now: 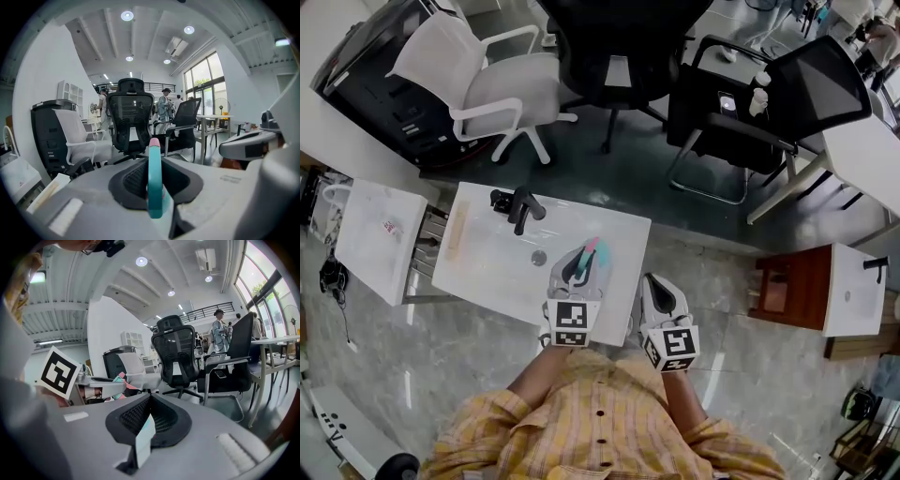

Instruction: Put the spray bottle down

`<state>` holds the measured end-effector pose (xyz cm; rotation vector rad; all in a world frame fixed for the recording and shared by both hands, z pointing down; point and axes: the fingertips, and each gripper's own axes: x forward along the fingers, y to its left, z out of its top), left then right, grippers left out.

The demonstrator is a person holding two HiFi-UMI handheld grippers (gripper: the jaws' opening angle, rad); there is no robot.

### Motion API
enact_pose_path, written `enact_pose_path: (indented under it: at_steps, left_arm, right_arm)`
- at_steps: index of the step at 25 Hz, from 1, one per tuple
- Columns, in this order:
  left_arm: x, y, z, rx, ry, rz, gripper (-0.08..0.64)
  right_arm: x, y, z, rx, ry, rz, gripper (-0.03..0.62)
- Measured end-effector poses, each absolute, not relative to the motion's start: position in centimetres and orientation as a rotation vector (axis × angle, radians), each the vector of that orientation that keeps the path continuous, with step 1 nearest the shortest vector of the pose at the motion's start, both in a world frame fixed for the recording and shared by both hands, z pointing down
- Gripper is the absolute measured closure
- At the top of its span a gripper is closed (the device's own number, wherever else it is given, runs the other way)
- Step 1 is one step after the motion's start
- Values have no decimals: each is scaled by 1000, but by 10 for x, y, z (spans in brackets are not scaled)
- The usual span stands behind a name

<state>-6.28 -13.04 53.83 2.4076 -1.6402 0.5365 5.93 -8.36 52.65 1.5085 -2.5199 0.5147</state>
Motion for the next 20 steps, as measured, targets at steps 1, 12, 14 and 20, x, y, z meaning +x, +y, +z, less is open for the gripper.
enact_pose_path:
  at_steps: [1,12,14,20]
  left_arm:
    - [-62,-134,540,2408,-1640,539,489]
    - [-52,-176,562,2401,-1632,570,489]
    - [-51,-184,567,2397,-1628,581,489]
    - [-48,-202,585,2369,-1613,602,489]
  right_arm:
    - [60,-85,528,1505,-2520,518,592]
    - [70,-96,542,1504,-2495,544,592]
    - [72,-97,544,1505,-2490,550,592]
    - [79,-101,552,1510,-2473,568,592]
